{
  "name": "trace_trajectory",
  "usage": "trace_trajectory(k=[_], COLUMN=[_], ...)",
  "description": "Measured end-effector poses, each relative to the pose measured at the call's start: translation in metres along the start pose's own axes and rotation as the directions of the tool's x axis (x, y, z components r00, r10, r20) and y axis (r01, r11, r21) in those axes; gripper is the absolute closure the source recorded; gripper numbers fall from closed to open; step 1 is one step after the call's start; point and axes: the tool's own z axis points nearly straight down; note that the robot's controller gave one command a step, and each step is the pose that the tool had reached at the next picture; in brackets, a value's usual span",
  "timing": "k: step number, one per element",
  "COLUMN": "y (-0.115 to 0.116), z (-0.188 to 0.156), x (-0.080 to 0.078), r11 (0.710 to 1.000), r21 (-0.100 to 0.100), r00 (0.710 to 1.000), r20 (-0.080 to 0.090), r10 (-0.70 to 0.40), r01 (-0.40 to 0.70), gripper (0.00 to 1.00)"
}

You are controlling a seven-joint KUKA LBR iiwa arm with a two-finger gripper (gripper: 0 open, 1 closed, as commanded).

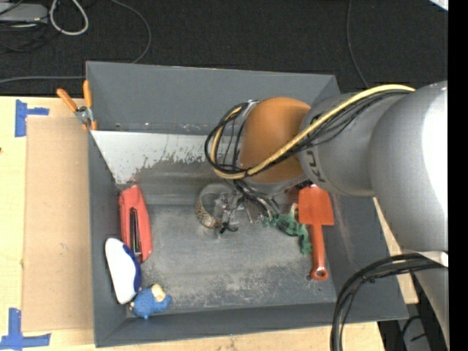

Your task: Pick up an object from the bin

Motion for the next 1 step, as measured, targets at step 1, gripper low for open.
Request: trace_trajectory(k=[1], y=[0.0003], z=[-0.0281], x=[0.0033], r11=[1.000], r21=[0.000], r00=[1.000], r20=[-0.012], r10=[0.000], r01=[0.000], gripper=[1.00])
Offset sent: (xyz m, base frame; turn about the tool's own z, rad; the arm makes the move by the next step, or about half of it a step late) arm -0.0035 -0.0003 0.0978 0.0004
